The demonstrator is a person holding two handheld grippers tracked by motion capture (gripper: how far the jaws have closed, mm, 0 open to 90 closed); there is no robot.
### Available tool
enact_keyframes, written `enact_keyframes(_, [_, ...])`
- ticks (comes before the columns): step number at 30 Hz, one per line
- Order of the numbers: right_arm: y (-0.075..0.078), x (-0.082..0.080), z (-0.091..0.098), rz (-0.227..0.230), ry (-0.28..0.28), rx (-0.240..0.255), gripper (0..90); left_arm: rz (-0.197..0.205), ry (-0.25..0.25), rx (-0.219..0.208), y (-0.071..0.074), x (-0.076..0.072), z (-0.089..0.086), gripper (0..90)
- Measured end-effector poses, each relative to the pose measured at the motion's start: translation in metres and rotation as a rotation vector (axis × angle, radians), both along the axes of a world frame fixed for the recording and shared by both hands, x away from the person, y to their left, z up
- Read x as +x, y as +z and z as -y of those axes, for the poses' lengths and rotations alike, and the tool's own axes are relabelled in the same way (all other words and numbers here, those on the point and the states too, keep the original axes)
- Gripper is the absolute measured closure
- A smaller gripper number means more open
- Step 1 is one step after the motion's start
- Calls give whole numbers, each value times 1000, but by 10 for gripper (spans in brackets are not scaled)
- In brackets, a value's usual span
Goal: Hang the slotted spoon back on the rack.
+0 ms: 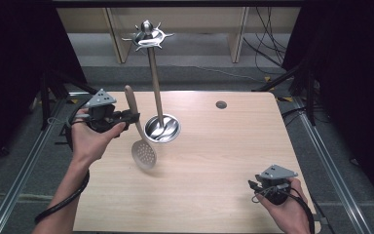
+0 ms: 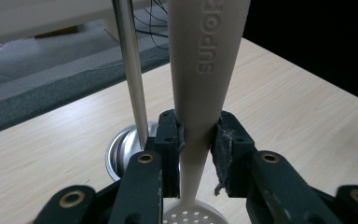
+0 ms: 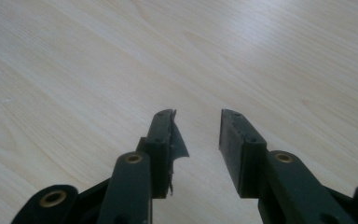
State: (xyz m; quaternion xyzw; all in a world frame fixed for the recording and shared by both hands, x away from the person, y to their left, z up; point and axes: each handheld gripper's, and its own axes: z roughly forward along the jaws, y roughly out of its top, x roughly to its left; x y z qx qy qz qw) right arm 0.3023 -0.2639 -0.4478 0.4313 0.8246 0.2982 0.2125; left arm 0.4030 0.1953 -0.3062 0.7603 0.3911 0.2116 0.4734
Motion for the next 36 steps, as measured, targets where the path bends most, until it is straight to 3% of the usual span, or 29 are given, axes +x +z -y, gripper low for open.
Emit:
enact_keyframes(12, [0,1,1,14,11,-8,657,46,20,-37,4,6,5,723])
enact_keyframes(15, [1,-1,-1,-15,-10,8,657,57,22,-46,5,7,6,722])
enact_keyframes(16, [1,-1,-1,-12,-8,8,657,63,21,-42,5,8,6,722])
enact_keyframes(17, [0,1,1,25,19,-13,657,70,26,-49,6,8,6,722])
enact_keyframes(23, [2,0,2,45,15,-7,657,99,38,-59,10,10,4,722])
enact_keyframes(25, [2,0,0,34,-1,11,657,106,44,-60,11,11,4,722])
enact_keyframes(36, [3,0,1,33,4,7,656,140,76,-83,11,17,6,722])
